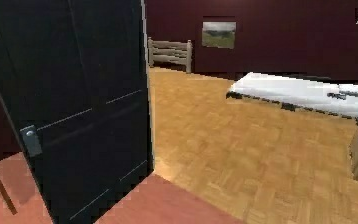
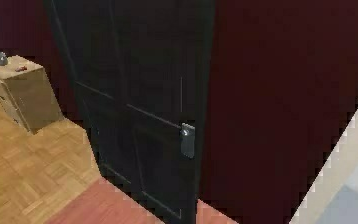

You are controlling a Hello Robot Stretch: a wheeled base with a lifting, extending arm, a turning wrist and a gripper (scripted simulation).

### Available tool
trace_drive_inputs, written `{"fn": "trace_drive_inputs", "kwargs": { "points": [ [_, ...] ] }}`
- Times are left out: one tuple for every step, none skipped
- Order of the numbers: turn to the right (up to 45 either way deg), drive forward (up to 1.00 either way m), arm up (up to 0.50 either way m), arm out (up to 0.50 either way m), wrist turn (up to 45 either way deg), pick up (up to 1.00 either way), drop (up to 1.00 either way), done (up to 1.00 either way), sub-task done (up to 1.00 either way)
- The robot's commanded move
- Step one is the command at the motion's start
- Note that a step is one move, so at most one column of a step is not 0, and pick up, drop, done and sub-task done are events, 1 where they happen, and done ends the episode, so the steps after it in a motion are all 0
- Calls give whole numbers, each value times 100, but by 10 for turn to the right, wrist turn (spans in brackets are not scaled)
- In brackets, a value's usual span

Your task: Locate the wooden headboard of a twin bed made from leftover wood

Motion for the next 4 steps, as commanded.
{"fn": "trace_drive_inputs", "kwargs": {
  "points": [
    [210, 0, 0, 0, 0, 0, 0, 0, 0],
    [0, 100, 0, 0, 0, 0, 0, 0, 0],
    [60, 0, 0, 0, 0, 0, 0, 0, 0],
    [0, 30, 0, 0, 0, 0, 0, 0, 0]
  ]
}}
